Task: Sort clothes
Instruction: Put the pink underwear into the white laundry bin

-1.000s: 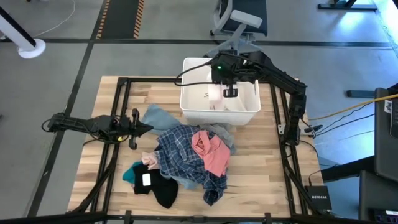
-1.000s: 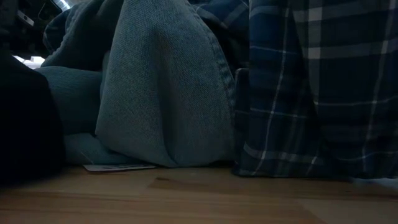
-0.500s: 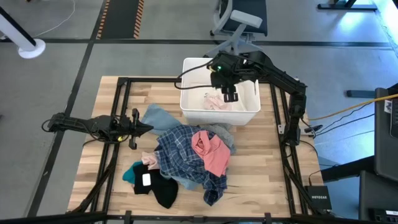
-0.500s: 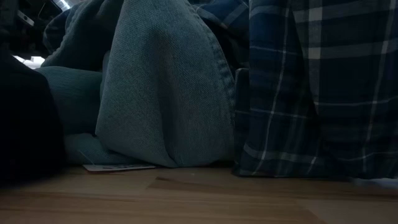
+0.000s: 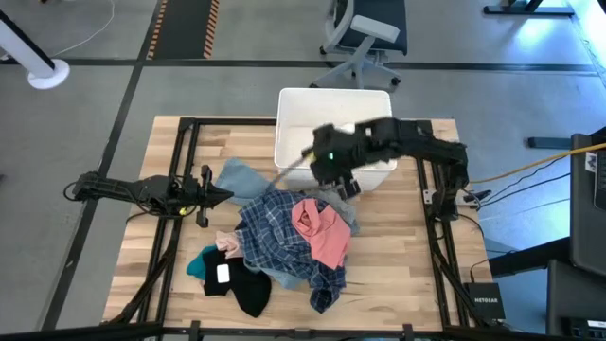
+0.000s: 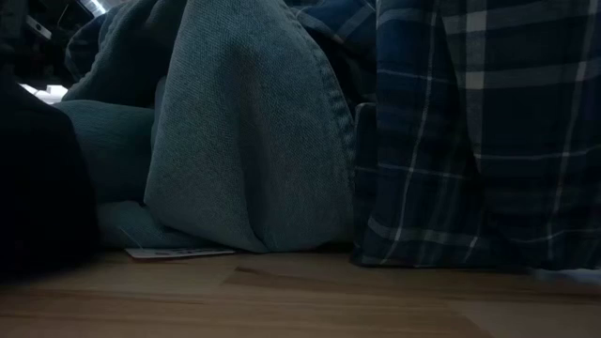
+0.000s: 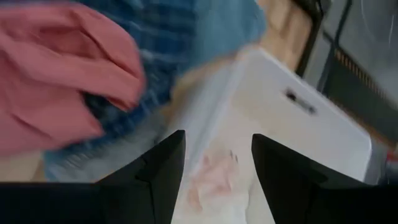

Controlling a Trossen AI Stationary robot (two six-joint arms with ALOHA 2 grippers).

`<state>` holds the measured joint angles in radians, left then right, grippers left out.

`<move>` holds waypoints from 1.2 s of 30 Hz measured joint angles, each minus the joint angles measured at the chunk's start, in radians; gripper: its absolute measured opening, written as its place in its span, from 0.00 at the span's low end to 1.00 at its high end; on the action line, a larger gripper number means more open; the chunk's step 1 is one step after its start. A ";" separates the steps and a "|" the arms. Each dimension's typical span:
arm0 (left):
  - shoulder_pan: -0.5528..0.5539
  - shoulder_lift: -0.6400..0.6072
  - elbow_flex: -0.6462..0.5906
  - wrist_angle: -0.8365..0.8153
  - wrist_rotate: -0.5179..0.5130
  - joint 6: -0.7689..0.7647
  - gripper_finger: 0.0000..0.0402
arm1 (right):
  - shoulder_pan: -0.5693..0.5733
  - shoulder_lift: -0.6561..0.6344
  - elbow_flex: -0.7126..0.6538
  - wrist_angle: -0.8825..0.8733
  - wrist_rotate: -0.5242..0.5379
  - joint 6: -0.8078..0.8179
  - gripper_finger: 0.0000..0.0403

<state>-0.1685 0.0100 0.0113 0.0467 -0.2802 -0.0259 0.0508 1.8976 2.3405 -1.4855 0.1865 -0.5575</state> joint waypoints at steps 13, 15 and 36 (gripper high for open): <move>0.000 0.000 0.000 0.000 0.001 0.000 0.00 | 0.238 0.077 0.000 0.022 0.003 0.011 0.51; 0.000 -0.001 0.000 0.000 0.000 0.000 0.00 | 0.262 0.095 0.000 0.019 0.001 0.012 0.51; 0.000 0.000 0.000 0.000 0.000 0.000 0.00 | 0.315 0.226 -0.001 -0.081 -0.003 0.040 0.51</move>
<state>-0.1685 0.0101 0.0113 0.0467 -0.2798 -0.0257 0.3656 2.1240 2.3394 -1.5663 0.1833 -0.5179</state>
